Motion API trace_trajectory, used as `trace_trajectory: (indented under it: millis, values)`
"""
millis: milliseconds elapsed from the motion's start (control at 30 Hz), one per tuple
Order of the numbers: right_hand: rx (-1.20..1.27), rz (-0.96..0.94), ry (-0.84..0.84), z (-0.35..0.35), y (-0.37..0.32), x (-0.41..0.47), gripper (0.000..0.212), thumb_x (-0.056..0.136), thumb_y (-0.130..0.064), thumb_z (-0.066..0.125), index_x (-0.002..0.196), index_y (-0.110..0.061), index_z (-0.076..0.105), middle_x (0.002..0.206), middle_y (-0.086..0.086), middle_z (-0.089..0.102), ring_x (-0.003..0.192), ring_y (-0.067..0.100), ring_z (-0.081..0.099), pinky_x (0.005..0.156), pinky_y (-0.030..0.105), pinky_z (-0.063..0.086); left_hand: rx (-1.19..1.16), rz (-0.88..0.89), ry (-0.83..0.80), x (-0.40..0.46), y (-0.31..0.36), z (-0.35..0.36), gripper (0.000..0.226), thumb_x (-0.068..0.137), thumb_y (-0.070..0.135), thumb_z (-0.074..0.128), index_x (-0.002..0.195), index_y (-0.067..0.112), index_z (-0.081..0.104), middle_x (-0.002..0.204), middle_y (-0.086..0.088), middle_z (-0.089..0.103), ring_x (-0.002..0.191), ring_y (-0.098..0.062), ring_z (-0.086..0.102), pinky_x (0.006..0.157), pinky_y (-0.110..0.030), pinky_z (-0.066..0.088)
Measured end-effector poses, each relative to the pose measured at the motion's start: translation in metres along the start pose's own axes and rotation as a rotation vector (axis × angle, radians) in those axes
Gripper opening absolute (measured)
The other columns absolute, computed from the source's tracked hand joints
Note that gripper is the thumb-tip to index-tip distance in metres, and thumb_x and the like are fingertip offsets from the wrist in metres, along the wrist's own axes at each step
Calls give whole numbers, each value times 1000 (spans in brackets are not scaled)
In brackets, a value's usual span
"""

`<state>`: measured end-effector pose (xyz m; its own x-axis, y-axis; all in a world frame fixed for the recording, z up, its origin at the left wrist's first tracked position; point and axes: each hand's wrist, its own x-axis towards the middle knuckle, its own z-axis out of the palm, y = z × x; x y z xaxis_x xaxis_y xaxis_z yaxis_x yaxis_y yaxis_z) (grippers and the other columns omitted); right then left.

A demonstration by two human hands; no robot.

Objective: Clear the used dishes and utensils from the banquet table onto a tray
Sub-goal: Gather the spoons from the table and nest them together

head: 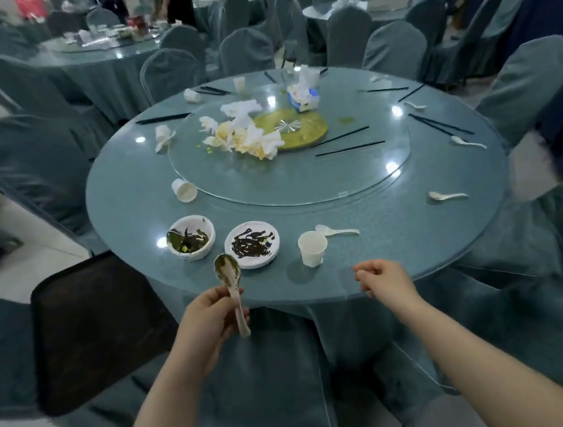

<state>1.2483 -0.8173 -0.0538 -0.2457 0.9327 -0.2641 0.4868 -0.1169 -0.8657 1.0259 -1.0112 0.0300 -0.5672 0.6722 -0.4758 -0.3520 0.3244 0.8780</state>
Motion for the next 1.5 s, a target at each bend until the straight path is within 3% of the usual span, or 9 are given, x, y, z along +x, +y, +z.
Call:
trace_trajectory:
  millis: [100, 367, 567, 667, 900, 1033, 1200, 1300, 1500]
  values:
    - [-47, 32, -35, -11, 5, 48, 17, 88, -15, 57, 101, -16, 68, 80, -3, 70, 65, 16, 65, 75, 37, 55, -33, -23, 14, 23, -2, 42, 15, 95, 3, 50, 102, 5, 63, 80, -13, 62, 71, -20, 62, 63, -28, 59]
    - [-442, -120, -78, -32, 10, 157, 25, 88, -12, 56, 106, -16, 73, 107, 3, 73, 101, 26, 65, 81, 27, 46, -134, -94, 183, 57, -15, 107, 15, 94, 0, 51, 99, 5, 64, 80, -13, 63, 71, -19, 64, 58, -25, 58]
    - [-644, -256, -170, -1, 11, 199, 33, 93, -18, 53, 124, -9, 62, 118, 18, 57, 106, 37, 56, 88, 39, 47, -152, -104, 289, 57, -30, 107, 16, 93, -2, 51, 96, 5, 65, 73, -5, 68, 63, -11, 69, 54, -22, 55]
    - [-630, -245, -149, 1, 20, 201, 22, 93, -17, 54, 106, -10, 71, 108, 15, 59, 98, 35, 56, 82, 37, 48, -143, -108, 295, 52, -33, 109, 16, 93, -2, 51, 95, 5, 66, 76, -5, 68, 65, -12, 68, 56, -24, 55]
    - [-343, -158, -119, -19, 15, 147, 7, 84, -18, 66, 79, -23, 66, 83, -1, 70, 79, 22, 63, 69, 32, 48, -166, -78, 307, 22, -39, 113, 16, 92, -2, 52, 96, 4, 66, 71, -7, 65, 67, -15, 66, 57, -25, 55]
    - [-214, -263, -151, -36, -9, 88, 5, 84, -21, 68, 81, -25, 67, 73, -13, 63, 69, 6, 59, 56, 16, 39, -166, -31, 240, -2, -38, 125, 15, 91, -4, 50, 92, 1, 64, 69, -9, 63, 65, -17, 62, 58, -26, 56]
    - [-136, -372, -269, -62, -35, 8, 6, 83, -22, 71, 83, -28, 70, 79, -14, 69, 75, 3, 64, 70, 23, 50, -195, 47, 162, -34, -35, 148, 14, 89, -4, 56, 83, 4, 65, 78, -9, 66, 69, -18, 61, 59, -24, 57]
    - [-150, -440, -322, -78, -43, -32, 16, 83, -22, 72, 77, -35, 66, 72, -21, 66, 71, -5, 62, 65, 12, 48, -198, 101, 104, -53, -35, 162, 11, 89, -3, 58, 89, 2, 68, 84, -14, 68, 74, -21, 62, 66, -26, 56]
    - [-189, -535, -272, -118, -34, -77, 15, 81, -17, 73, 94, -24, 77, 78, -18, 69, 73, -4, 64, 65, 6, 47, -171, 183, 53, -81, -36, 194, 9, 88, -6, 59, 86, 0, 65, 63, -4, 71, 53, -8, 64, 50, -15, 50]
